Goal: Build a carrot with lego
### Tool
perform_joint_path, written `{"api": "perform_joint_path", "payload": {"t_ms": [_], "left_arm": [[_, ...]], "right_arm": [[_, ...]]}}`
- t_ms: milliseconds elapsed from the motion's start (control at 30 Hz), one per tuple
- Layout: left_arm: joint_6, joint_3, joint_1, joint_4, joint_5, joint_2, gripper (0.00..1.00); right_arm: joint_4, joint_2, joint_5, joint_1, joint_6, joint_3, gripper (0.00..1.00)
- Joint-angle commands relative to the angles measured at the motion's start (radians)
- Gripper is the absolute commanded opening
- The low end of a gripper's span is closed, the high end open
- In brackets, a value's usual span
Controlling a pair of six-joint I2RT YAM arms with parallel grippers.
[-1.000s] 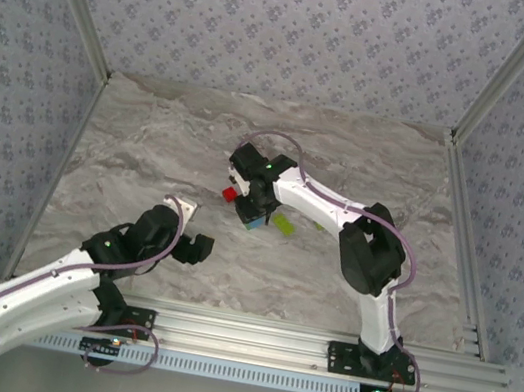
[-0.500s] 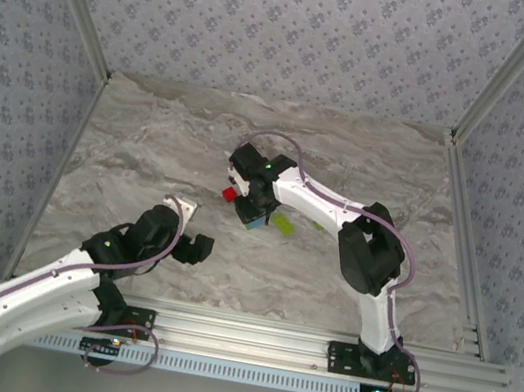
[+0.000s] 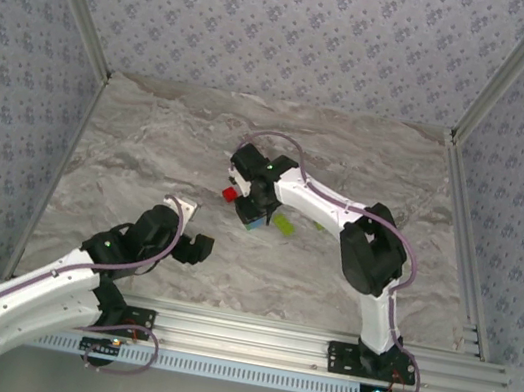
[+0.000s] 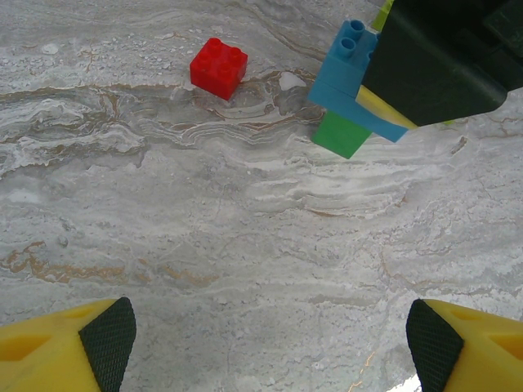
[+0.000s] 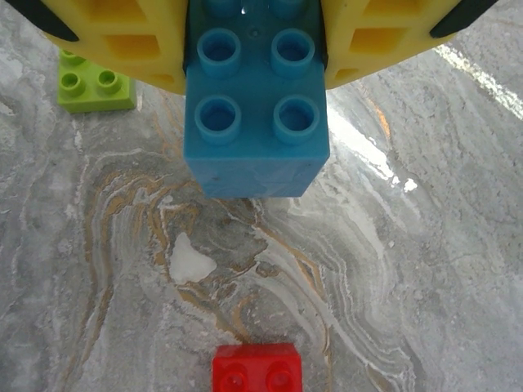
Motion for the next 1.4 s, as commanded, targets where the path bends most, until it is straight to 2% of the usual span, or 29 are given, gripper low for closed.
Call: {"api": "perform_joint_path", "payload": {"t_ms": [0, 267, 633, 1233, 1367], "left_arm": [[0.017, 0.016, -0.007, 0.021, -0.004, 0.002, 0.89], [0.017, 0.016, -0.007, 0.02, -0.003, 0.003, 0.89], [0.018, 0.016, -0.008, 0.022, -0.003, 0.005, 0.89], [0.017, 0.015, -0.007, 0.022, -0.003, 0.006, 0.89], [0.017, 0.016, -0.008, 0.021, -0.003, 0.006, 0.89]], "right_arm": [[-0.163, 0.021, -0.046, 0.004, -0.009, 0.023, 0.28], [-0.225, 0.006, -0.02, 0.007, -0.014, 0.103, 0.28], [-0.016, -0.048, 0.042, 0.022, 0.013, -0.05, 0.29], [0.129, -0.011, 0.07, 0.024, 0.0, -0.144, 0.3], [0.131, -0.003, 0.063, 0.021, -0.001, -0.149, 0.36]]}}
